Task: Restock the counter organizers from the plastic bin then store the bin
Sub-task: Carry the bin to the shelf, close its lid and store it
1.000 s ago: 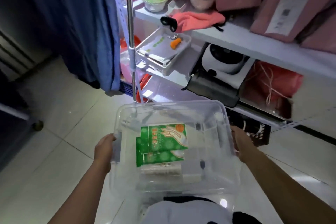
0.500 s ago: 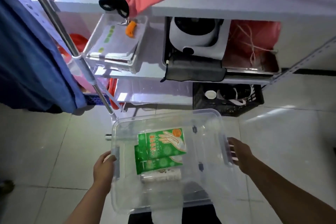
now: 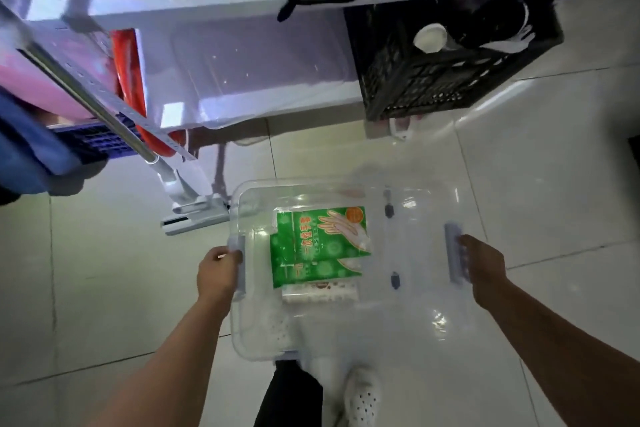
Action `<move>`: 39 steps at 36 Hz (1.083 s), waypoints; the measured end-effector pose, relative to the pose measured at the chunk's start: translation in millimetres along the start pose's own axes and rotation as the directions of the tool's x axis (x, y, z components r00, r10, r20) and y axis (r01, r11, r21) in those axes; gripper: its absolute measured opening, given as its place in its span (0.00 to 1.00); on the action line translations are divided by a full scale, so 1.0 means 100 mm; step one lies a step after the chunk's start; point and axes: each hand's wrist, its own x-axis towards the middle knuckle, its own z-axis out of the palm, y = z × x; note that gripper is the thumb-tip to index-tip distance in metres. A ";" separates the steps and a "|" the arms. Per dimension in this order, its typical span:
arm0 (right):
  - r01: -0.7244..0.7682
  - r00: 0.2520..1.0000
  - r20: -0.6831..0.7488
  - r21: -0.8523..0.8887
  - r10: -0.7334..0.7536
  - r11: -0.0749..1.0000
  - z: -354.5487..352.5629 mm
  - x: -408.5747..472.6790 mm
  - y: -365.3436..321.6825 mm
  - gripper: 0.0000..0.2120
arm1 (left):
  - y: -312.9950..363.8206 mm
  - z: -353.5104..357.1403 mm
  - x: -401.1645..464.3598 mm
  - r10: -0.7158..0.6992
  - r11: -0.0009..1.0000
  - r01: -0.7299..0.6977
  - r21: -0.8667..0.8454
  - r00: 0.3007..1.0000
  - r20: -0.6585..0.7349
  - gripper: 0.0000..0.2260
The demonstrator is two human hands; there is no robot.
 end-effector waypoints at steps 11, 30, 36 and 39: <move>0.276 0.961 -0.013 0.015 -0.276 0.961 1.12 1.39 0.66 0.10 | -0.52 0.74 1.34 0.155 0.987 -0.156 0.044 0.988 0.020 0.09; 0.726 0.655 0.083 -0.347 -0.752 0.594 1.92 2.68 1.04 0.34 | -0.14 1.40 2.71 0.681 0.722 -0.671 0.166 0.648 -0.342 0.10; 0.665 0.607 0.101 -0.608 -0.788 0.434 2.01 2.65 1.04 0.48 | 0.98 1.52 2.86 0.832 0.457 -0.581 0.674 0.546 -0.093 0.26; 0.607 0.584 0.078 -0.702 -0.808 0.372 2.06 2.61 1.03 0.51 | 1.38 1.61 2.82 0.800 0.353 -0.426 0.833 0.598 -0.033 0.29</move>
